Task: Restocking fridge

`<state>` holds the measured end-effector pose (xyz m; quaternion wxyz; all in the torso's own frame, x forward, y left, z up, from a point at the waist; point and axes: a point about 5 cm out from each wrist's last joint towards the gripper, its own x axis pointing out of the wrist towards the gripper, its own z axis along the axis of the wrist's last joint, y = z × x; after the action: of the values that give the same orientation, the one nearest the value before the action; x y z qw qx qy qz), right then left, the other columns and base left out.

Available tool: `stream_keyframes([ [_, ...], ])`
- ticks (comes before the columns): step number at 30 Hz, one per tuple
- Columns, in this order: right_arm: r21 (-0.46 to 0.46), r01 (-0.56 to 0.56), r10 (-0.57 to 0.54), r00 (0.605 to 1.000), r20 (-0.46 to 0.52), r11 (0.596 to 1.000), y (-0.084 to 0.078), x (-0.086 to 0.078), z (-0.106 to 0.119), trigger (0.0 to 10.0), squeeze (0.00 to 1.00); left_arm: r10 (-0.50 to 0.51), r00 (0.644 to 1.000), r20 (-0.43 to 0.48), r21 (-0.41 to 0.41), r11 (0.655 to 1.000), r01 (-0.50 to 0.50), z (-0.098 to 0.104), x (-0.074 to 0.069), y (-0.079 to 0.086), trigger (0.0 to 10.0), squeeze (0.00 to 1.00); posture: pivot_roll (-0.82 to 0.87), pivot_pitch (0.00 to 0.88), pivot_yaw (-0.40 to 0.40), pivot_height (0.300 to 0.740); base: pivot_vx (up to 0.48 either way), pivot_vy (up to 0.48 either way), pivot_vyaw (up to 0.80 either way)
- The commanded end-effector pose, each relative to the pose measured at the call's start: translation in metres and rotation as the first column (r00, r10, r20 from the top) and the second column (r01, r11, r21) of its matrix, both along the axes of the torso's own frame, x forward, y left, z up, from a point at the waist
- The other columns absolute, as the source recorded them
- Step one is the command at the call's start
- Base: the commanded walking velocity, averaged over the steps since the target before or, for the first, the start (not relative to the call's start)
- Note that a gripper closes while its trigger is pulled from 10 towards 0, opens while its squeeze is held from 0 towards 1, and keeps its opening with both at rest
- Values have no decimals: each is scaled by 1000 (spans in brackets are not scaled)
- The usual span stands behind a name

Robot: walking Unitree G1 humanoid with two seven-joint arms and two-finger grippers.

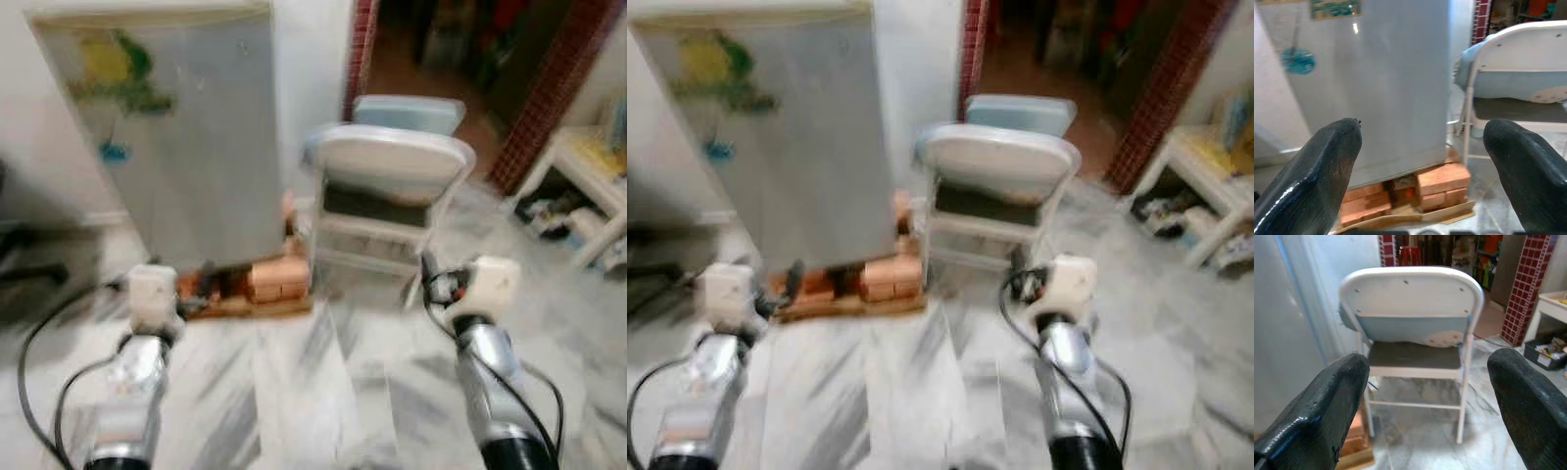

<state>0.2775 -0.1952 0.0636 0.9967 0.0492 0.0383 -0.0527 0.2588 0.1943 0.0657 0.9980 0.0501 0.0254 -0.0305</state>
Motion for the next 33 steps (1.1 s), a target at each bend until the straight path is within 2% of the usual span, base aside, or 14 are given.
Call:
stream_keyframes([
  [1, 16, -25, 25, 999, 26, 1000, 10, 5, 5, 10000, 0, 30, 1000, -4, 22, 999, -30, 0, -2, 12, 10000, 0, 27, 0, -20, 740, 0, 480, 0],
  [15, 6, 0, 0, 1000, 14, 1000, 7, 2, 1, 10000, 0, 19, 1000, -20, 27, 999, -19, -6, -4, 13, 10000, 0, 21, 0, -12, 740, 0, 480, 0],
  [26, -1, 5, -5, 1000, 16, 1000, 6, 4, 1, 10000, 0, -5, 1000, -17, 14, 1000, 5, -7, -5, 7, 10000, 0, 23, 0, -12, 740, 0, 480, -643],
  [33, -7, 9, -9, 1000, 11, 1000, 4, 2, 0, 10000, 0, -9, 1000, -17, 14, 1000, 9, -8, -6, 7, 10000, 0, 23, 0, -12, 740, 0, 474, 0],
])
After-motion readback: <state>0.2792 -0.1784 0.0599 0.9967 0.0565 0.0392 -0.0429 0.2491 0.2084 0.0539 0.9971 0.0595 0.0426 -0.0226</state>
